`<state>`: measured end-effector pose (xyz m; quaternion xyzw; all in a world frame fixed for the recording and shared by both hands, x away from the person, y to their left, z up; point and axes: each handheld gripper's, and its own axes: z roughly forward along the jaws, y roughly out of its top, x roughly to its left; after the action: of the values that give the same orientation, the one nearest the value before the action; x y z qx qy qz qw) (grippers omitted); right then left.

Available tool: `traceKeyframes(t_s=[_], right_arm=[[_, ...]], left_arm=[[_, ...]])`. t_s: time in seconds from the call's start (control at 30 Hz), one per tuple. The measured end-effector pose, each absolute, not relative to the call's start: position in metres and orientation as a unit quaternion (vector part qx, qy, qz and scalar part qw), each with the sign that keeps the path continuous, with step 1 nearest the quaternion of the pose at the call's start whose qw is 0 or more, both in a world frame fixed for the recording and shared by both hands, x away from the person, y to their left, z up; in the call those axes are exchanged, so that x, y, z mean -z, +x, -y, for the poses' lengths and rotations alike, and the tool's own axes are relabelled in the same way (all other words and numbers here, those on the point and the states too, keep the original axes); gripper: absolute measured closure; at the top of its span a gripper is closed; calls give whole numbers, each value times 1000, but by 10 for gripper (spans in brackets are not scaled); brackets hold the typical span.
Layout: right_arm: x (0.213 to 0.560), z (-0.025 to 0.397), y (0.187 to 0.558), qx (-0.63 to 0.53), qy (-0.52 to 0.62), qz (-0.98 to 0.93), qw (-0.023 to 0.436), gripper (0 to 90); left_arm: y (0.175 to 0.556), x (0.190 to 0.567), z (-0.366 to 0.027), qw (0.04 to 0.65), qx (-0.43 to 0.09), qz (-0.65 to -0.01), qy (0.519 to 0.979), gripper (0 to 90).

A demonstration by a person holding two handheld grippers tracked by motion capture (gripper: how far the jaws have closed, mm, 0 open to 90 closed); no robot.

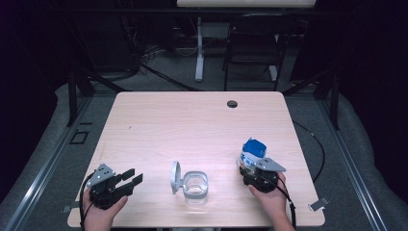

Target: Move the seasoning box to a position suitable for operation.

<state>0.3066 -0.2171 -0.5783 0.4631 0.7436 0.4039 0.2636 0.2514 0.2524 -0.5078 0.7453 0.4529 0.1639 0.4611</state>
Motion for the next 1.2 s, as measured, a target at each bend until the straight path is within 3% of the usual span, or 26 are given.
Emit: traceKeyframes(t_s=[1.2], right_arm=[[578,220,307,-412,457,-746,255,394]], left_arm=[[251,508,-252,461,-165,-452,745,588]])
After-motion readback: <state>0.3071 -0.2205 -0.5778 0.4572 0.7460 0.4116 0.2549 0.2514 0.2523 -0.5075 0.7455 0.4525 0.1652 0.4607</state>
